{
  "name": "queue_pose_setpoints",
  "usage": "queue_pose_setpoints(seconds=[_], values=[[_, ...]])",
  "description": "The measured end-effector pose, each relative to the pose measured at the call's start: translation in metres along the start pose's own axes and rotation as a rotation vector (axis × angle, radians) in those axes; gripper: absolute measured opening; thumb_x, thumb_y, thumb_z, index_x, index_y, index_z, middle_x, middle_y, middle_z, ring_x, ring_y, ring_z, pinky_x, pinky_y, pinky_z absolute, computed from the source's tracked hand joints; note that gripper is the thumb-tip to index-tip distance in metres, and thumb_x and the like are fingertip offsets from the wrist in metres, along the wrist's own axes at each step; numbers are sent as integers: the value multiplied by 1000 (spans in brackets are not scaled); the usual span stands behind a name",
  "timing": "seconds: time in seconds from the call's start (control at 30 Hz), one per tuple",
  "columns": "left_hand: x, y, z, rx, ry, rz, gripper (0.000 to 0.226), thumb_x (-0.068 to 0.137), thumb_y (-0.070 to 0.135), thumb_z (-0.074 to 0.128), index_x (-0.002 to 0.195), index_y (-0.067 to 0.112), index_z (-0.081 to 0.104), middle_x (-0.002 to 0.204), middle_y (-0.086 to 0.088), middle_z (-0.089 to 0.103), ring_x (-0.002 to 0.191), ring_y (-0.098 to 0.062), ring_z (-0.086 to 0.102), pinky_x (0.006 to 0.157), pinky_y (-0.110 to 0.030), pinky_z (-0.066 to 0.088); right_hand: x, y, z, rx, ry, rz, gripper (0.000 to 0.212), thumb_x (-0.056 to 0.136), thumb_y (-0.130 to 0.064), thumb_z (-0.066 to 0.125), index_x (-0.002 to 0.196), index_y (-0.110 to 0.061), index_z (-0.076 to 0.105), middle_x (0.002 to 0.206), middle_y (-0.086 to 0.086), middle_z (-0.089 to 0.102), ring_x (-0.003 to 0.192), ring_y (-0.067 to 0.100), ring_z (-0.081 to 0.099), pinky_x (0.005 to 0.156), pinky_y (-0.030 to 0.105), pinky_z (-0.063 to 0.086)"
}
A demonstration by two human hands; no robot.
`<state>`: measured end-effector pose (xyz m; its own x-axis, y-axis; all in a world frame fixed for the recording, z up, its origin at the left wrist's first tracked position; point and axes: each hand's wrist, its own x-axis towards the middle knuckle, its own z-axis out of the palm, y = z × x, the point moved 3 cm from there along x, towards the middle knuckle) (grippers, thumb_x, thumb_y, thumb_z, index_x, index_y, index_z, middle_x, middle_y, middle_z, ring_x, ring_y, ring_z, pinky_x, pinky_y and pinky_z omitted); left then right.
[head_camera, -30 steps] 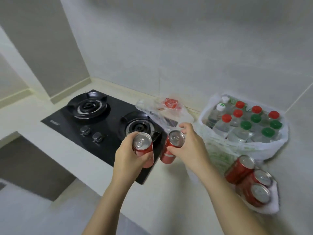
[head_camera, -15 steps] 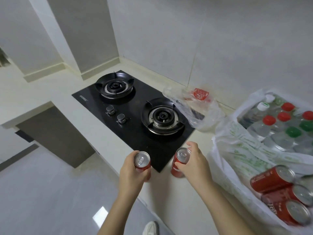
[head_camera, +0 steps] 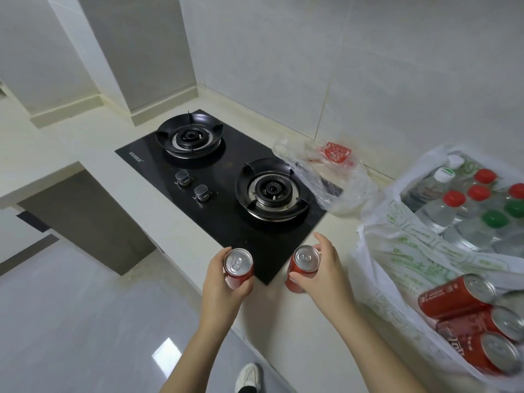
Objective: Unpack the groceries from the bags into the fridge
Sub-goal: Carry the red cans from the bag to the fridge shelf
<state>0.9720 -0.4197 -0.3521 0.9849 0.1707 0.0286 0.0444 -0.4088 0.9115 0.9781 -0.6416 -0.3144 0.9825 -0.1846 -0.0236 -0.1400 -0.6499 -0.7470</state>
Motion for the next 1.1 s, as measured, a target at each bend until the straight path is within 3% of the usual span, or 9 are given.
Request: queue_pose_setpoints(seconds=[0.13, 0.27, 0.33, 0.43, 0.57, 0.67, 0.83, 1.03, 1.1], values=[[-8, -20, 2, -15, -3, -33, 92, 66, 19, 90, 142, 18, 38, 139, 5, 45, 126, -9, 44, 105, -27, 38, -5, 29, 12, 190, -13, 77, 113, 60, -21, 91, 151, -28, 25, 127, -9, 45, 116, 5, 44, 93, 18, 32], [-11, -45, 7, -2, -12, -49, 97, 64, 22, 91, 145, 20, 36, 141, 5, 42, 130, -7, 42, 106, -22, 36, -9, 60, 33, 295, -6, 171, 108, 61, -11, 91, 149, -20, 28, 135, -5, 47, 129, 15, 47, 104, 32, 40], [-10, -54, 11, 13, -27, -62, 98, 64, 24, 91, 144, 22, 36, 140, 8, 44, 129, -4, 42, 102, -8, 33, -10, 68, 45, 346, 2, 170, 101, 64, -3, 88, 147, -15, 33, 135, -1, 51, 122, 16, 55, 98, 40, 49], [-6, -65, 20, 23, -64, -87, 93, 63, 29, 91, 141, 24, 40, 135, 9, 52, 122, -4, 50, 95, -4, 37, -9, 75, 56, 361, 17, 177, 83, 69, -7, 86, 139, -23, 43, 120, -8, 60, 99, 5, 63, 82, 20, 52], [-2, -76, 32, 62, -92, -149, 79, 65, 36, 87, 133, 28, 47, 122, 10, 61, 110, -8, 61, 87, -17, 48, -2, 80, 60, 171, 87, 65, 60, 63, -14, 87, 116, -7, 59, 101, 6, 64, 97, 23, 63, 87, 44, 51], [-1, -81, 37, 77, -74, -187, 64, 70, 35, 83, 125, 30, 53, 112, 14, 65, 103, -7, 63, 80, -12, 47, 3, 87, 63, 67, 75, 35, 60, 61, -20, 89, 112, -3, 61, 97, 9, 64, 92, 28, 63, 82, 45, 51], [0, -85, 39, 102, -60, -196, 61, 72, 35, 83, 126, 32, 54, 109, 20, 65, 99, -1, 62, 77, -7, 43, 5, 89, 65, -87, 124, -5, 57, 52, -22, 94, 96, -1, 63, 88, 11, 62, 83, 34, 63, 70, 42, 53], [2, -83, 38, 125, -44, -205, 56, 71, 35, 83, 120, 31, 58, 103, 17, 67, 95, -1, 63, 70, -3, 43, 10, 84, 66, 1, 96, -1, 49, 56, -20, 92, 91, -1, 63, 83, 6, 60, 80, 31, 62, 72, 33, 49], [1, -78, 37, 96, -43, -186, 55, 70, 28, 84, 118, 31, 58, 102, 19, 66, 93, 1, 62, 69, -1, 42, 10, 83, 68, 113, 71, 42, 47, 59, -14, 89, 95, -3, 62, 86, 11, 62, 81, 30, 63, 75, 39, 52]])
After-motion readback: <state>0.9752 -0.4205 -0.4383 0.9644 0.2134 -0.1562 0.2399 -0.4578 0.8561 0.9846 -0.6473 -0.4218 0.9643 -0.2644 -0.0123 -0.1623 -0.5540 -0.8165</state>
